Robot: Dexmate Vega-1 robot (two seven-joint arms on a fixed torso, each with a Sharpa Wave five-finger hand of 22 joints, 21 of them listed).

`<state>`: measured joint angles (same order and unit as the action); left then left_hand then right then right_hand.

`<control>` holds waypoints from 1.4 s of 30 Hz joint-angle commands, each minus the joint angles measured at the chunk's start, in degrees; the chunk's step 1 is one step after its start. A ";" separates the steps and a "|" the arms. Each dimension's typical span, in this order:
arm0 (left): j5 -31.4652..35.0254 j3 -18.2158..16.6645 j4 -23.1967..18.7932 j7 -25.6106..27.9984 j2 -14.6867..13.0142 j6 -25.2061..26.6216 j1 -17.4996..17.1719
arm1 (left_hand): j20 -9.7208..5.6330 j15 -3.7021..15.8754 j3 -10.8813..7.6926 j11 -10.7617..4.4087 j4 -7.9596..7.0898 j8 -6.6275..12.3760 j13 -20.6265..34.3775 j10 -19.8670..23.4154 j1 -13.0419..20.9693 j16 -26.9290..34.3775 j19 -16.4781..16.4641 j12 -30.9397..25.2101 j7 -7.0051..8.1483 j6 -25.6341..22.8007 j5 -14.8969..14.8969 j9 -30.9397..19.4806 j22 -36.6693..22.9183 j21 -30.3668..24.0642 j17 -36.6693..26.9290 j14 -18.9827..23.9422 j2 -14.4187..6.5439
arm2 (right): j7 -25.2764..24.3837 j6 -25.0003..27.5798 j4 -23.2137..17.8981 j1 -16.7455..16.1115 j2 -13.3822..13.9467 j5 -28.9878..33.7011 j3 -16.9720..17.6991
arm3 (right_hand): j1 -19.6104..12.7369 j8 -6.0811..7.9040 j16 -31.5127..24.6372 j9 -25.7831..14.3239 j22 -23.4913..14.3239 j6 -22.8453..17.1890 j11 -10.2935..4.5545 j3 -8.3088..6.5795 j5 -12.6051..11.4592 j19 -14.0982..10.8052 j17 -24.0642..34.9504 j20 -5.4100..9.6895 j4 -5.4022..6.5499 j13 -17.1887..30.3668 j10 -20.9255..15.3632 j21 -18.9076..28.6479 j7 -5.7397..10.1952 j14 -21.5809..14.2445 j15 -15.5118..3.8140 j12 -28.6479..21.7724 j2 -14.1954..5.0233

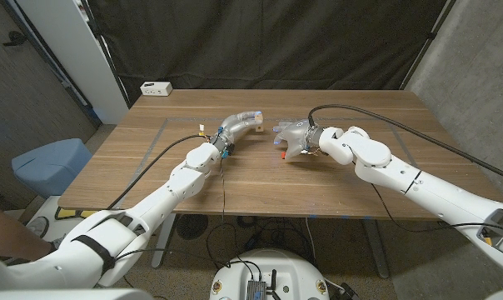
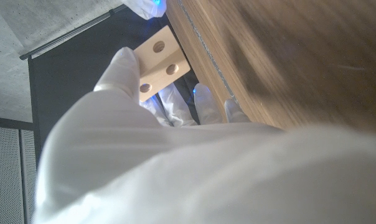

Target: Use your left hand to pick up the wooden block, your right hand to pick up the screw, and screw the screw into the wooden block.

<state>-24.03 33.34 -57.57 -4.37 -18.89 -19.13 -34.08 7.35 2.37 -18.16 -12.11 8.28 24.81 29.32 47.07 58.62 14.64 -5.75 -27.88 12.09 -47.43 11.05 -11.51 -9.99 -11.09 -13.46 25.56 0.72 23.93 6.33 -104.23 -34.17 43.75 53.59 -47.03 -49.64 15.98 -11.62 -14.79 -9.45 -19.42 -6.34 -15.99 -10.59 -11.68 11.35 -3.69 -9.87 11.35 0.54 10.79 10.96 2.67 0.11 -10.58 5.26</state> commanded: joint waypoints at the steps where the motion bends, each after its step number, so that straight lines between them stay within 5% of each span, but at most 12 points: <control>1: 0.12 0.03 -0.39 0.28 -0.11 0.23 -0.15 | -0.11 6.56 0.07 -0.64 -0.09 1.23 1.20 1.25 -0.31 0.38 -0.19 -1.67 -1.70 -4.01 0.35 -0.50 -0.28 -0.34 -0.13 0.48 -1.16 | -0.68 -0.87 1.62 0.71 -0.71 0.10 -0.84 | -0.28 0.76 -0.18 -0.36 -0.20 -0.21 -0.23 -0.47 0.02 -0.48 0.11 -0.18 0.23 0.07 0.01 0.10 0.04 -0.15 -0.13 -0.11 0.43; 42: 0.13 0.26 2.25 -0.30 0.85 -0.29 1.08 | -0.22 6.66 0.43 -0.65 -0.03 1.12 1.34 1.59 -0.27 0.43 -0.29 -1.29 -1.76 -3.86 0.40 -0.52 -0.29 -0.36 -0.16 0.61 -1.42 | 3.32 2.74 1.68 1.55 -1.80 2.61 -2.52 | -0.58 4.09 -0.33 -2.13 -0.23 -3.56 -0.14 -1.25 -0.05 -0.68 0.39 -0.27 0.63 0.21 -0.80 0.02 -1.22 -0.29 -0.29 -0.53 0.99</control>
<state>-23.69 33.55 -55.99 -4.18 -18.26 -19.14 -33.30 7.26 2.68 -17.50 -11.94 8.47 24.81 29.32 47.24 59.01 14.69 -5.85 -27.45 12.09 -47.43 11.26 -11.51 -9.99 -11.09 -13.44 25.87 0.32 25.90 8.18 -102.54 -33.06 42.34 55.62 -49.07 -50.16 19.72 -11.62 -16.65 -9.45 -22.32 -6.34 -16.66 -10.59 -12.09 11.61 -3.69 -9.20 11.33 0.10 10.80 9.94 2.46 -0.11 -10.82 5.79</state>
